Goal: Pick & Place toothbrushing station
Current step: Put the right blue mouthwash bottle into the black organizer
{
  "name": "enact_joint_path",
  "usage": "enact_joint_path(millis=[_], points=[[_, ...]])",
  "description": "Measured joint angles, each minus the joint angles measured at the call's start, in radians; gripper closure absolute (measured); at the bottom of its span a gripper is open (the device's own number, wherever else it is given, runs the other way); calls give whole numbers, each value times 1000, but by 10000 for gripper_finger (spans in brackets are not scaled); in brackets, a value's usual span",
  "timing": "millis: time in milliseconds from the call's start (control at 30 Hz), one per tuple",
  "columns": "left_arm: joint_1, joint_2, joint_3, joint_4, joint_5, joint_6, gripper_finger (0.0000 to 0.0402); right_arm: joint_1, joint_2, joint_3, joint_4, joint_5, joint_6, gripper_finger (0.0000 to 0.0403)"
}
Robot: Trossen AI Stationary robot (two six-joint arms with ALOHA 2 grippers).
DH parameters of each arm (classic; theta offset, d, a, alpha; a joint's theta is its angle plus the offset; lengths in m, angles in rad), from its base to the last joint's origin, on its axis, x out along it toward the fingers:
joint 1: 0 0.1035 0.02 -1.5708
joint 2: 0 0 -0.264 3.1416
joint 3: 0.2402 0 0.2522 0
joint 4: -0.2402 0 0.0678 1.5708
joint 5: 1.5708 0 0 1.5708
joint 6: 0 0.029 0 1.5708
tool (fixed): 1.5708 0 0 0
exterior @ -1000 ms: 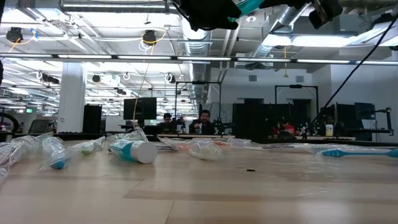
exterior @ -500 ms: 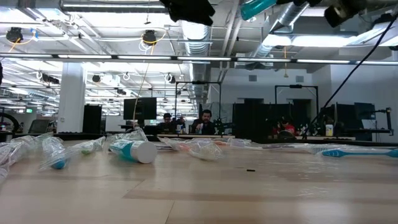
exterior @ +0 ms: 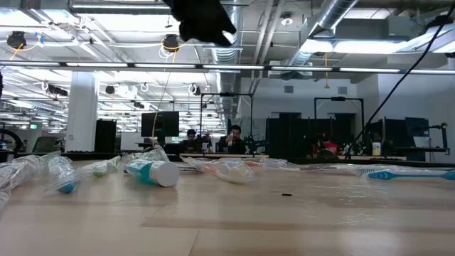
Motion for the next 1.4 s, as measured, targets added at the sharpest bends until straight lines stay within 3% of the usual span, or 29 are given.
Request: enact_joint_path(millis=[400, 633, 833, 1067, 1400], points=[[-90, 0, -63, 185, -153, -352, 199, 285, 18, 217, -482, 83, 179, 315], [-165, 0, -63, 313, -301, -466, 214, 431, 80, 228, -549, 76, 234, 315], [-216, 0, -63, 333, -363, -508, 225, 522, 149, 228, -564, 11, 257, 315], [-225, 0, -63, 346, -367, -554, 231, 575, 227, 248, -581, -80, 226, 315], [-225, 1, -63, 356, -375, -555, 235, 550, 413, 470, -864, -105, 20, 315]])
